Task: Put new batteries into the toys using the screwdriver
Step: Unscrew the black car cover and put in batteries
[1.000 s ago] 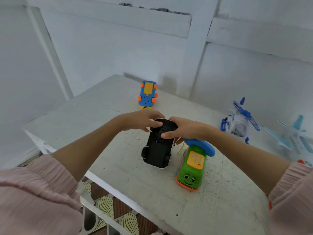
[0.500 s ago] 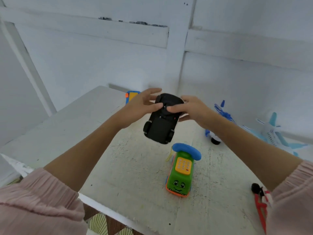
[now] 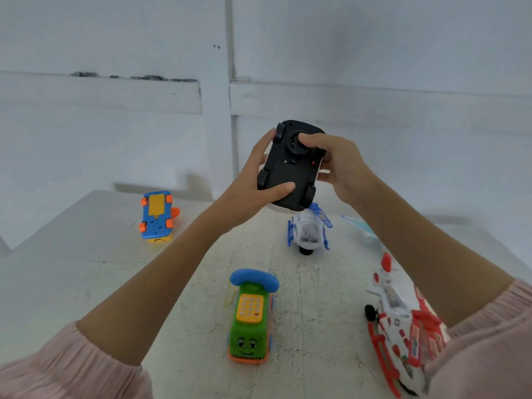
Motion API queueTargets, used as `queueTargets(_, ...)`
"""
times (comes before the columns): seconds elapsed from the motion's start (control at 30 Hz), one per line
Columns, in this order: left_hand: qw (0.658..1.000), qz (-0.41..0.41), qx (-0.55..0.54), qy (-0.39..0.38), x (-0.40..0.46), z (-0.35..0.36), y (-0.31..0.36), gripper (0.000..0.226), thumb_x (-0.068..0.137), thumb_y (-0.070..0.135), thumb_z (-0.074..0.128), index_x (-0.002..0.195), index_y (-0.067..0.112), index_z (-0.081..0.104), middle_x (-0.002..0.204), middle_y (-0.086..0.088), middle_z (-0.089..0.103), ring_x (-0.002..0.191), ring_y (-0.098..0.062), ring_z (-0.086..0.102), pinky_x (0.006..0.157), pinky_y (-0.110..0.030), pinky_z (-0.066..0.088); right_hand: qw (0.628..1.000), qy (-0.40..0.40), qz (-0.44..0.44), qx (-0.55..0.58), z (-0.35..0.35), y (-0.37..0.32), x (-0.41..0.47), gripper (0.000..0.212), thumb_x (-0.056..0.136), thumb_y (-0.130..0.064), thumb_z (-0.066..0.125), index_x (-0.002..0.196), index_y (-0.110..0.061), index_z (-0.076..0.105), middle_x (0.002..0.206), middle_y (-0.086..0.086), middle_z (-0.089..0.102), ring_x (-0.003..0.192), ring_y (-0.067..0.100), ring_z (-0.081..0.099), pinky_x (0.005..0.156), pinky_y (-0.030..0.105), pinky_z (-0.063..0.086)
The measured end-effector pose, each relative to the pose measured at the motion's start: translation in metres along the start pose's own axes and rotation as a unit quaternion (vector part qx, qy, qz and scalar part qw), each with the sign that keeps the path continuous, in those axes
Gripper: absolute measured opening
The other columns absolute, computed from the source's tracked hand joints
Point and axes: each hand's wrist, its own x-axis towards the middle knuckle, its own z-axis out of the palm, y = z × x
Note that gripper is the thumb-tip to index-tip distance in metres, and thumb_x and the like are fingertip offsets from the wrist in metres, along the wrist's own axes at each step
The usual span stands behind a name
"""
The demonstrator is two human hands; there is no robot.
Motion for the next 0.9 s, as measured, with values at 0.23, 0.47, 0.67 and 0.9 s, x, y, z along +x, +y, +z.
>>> queueTargets(0.23, 0.998, 0.033, -0.021, -0.048, 0.024, 0.055, 0.015, 0.089, 0.088, 0.000, 0.062, 0.147, 0.035, 0.006, 0.136, 0.005, 0.038, 0.108, 0.000, 0.059, 0.078, -0.020, 0.054, 0.997, 0.066, -0.034, 0.036, -0.049, -0.011, -0.014, 0.037, 0.073, -0.018, 0.070, 0.107, -0.002, 0.064, 0.087, 0.005, 0.067, 0.072, 0.016, 0.063, 0.065, 0.026, 0.050)
queueTargets(0.47, 0.993, 0.038, -0.078, -0.075, 0.046, 0.127, 0.024, 0.088, 0.088, 0.005, 0.064, 0.142, 0.049, 0.010, 0.141, -0.008, 0.041, 0.119, -0.022, 0.056, 0.084, -0.035, 0.056, 0.994, 0.090, -0.045, 0.049, -0.122, -0.019, -0.037, 0.038, 0.076, -0.018, 0.069, 0.110, -0.003, 0.062, 0.090, 0.002, 0.068, 0.069, 0.008, 0.065, 0.060, 0.020, 0.052)
queueTargets(0.67, 0.993, 0.046, -0.086, -0.069, 0.050, 0.195, 0.033, 0.086, 0.089, -0.002, 0.060, 0.142, 0.044, 0.011, 0.137, 0.002, 0.040, 0.112, -0.007, 0.059, 0.077, -0.025, 0.056, 0.997, 0.067, -0.046, 0.004, -0.190, -0.014, -0.051, 0.036, 0.082, -0.028, 0.066, 0.113, -0.011, 0.061, 0.105, 0.004, 0.069, 0.088, 0.012, 0.067, 0.071, 0.026, 0.053)
queueTargets(0.9, 0.998, 0.049, -0.013, -0.047, 0.043, 0.240, 0.031, 0.088, 0.087, -0.007, 0.060, 0.150, 0.022, 0.006, 0.131, 0.029, 0.028, 0.111, 0.016, 0.047, 0.087, -0.013, 0.047, 0.982, 0.028, -0.023, -0.183, -0.267, 0.032, -0.085, 0.027, 0.094, -0.041, 0.046, 0.104, -0.017, 0.056, 0.090, -0.003, 0.062, 0.082, 0.015, 0.060, 0.074, 0.031, 0.050)
